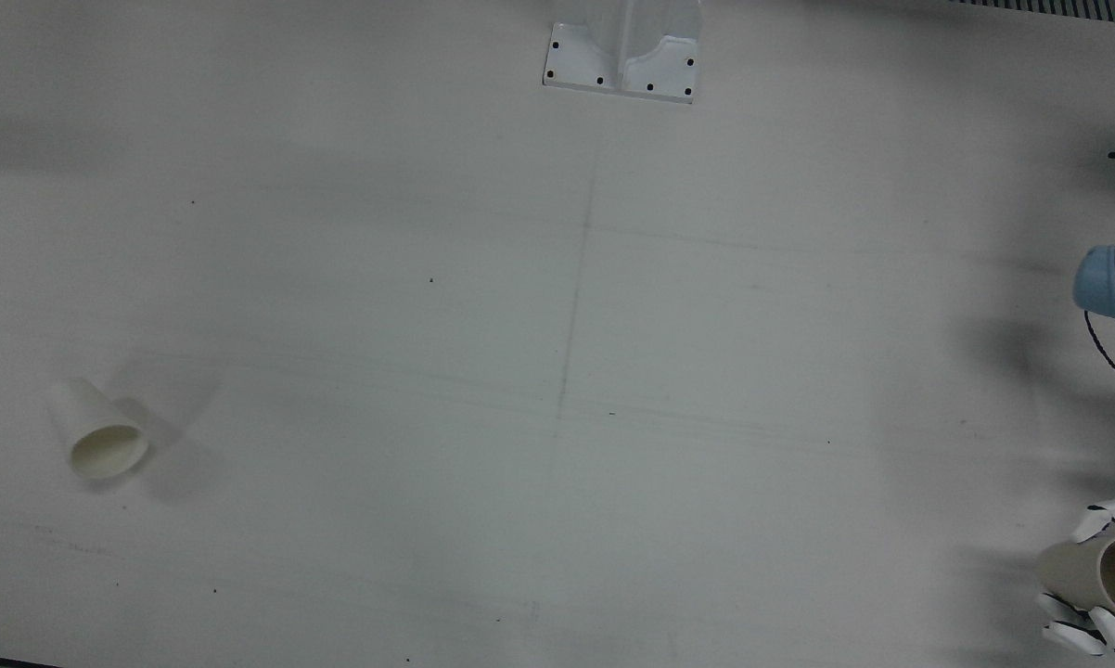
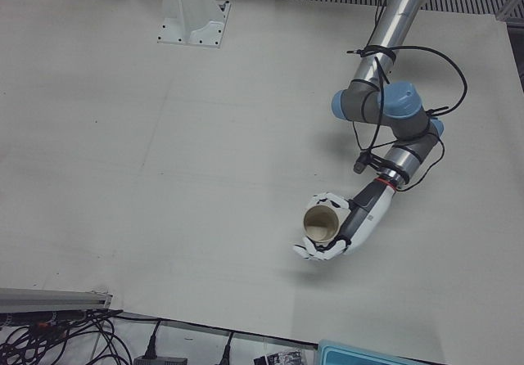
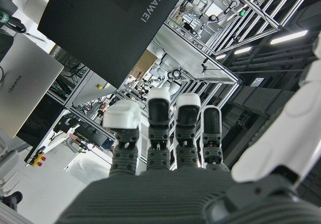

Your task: Pour water

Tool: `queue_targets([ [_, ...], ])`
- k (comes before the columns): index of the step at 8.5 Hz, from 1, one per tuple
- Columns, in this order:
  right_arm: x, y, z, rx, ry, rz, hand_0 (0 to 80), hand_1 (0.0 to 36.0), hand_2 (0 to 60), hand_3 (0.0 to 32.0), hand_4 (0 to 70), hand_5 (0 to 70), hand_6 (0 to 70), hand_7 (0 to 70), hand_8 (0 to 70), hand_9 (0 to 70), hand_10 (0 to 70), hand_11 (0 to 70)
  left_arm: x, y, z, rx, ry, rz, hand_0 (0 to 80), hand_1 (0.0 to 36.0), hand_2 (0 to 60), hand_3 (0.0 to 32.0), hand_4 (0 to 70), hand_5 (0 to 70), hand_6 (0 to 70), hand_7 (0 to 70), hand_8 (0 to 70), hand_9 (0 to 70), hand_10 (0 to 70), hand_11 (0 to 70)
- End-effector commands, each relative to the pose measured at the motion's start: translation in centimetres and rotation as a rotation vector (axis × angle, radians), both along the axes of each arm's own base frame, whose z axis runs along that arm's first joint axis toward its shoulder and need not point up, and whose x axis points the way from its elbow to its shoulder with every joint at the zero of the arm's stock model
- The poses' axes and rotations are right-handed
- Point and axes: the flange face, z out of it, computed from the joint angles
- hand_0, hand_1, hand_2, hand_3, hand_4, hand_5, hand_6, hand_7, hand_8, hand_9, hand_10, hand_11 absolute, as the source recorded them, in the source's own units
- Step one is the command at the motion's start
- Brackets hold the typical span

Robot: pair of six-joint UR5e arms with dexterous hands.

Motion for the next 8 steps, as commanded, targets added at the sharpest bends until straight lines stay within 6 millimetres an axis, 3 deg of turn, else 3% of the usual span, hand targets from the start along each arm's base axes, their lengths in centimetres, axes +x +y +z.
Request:
queue_targets([
  [1, 0.6, 0.4, 1.7, -0.03, 0.004, 0.005, 41.3, 4.4, 16.3, 0.0, 9.3, 48.1, 47.4, 62.0, 43.8, 57.0, 55.3, 70.0, -6.1, 3.6, 6.7, -0.041, -0.023, -0.069, 63.9, 36.0, 60.0, 0.0, 25.7, 70.0, 31.8, 28.9, 24.3, 27.2, 23.9, 37.8],
  [3, 1.0, 0.7, 2.5, -0.045, 0.001, 0.014, 41.2, 4.9, 16.0, 0.0, 8.5, 44.4, 44.2, 57.6, 40.7, 54.2, 49.9, 70.0, -8.8, 8.3, 11.3, -0.069, -0.084, -0.093, 61.0, 36.0, 60.0, 0.0, 24.5, 70.0, 30.3, 27.3, 23.7, 26.7, 24.0, 37.7],
  [5, 0.8, 0.5, 2.5, -0.043, -0.001, 0.009, 41.2, 5.3, 16.4, 0.0, 8.0, 44.0, 43.3, 56.9, 39.6, 53.0, 48.7, 69.0, -13.5, 12.8, 15.3, -0.086, -0.13, -0.158, 59.9, 36.0, 60.0, 0.0, 23.9, 70.0, 28.9, 26.2, 23.4, 26.8, 23.8, 37.4],
  [7, 0.5, 0.5, 2.6, -0.045, -0.001, 0.005, 40.7, 5.0, 16.8, 0.0, 8.2, 43.9, 43.4, 56.9, 39.3, 52.8, 48.2, 68.3, -16.4, 15.3, 16.7, -0.038, -0.164, -0.213, 58.5, 36.0, 60.0, 0.0, 23.7, 70.0, 25.7, 24.4, 21.4, 25.0, 21.1, 33.2],
  [8, 0.5, 0.5, 2.6, -0.046, -0.001, 0.005, 40.5, 5.0, 16.9, 0.0, 8.1, 43.8, 43.3, 57.0, 39.3, 52.9, 48.2, 68.3, -16.8, 16.4, 17.5, -0.039, -0.196, -0.22, 57.0, 35.0, 60.0, 0.0, 23.3, 70.0, 24.1, 23.3, 20.5, 24.5, 15.8, 25.4],
])
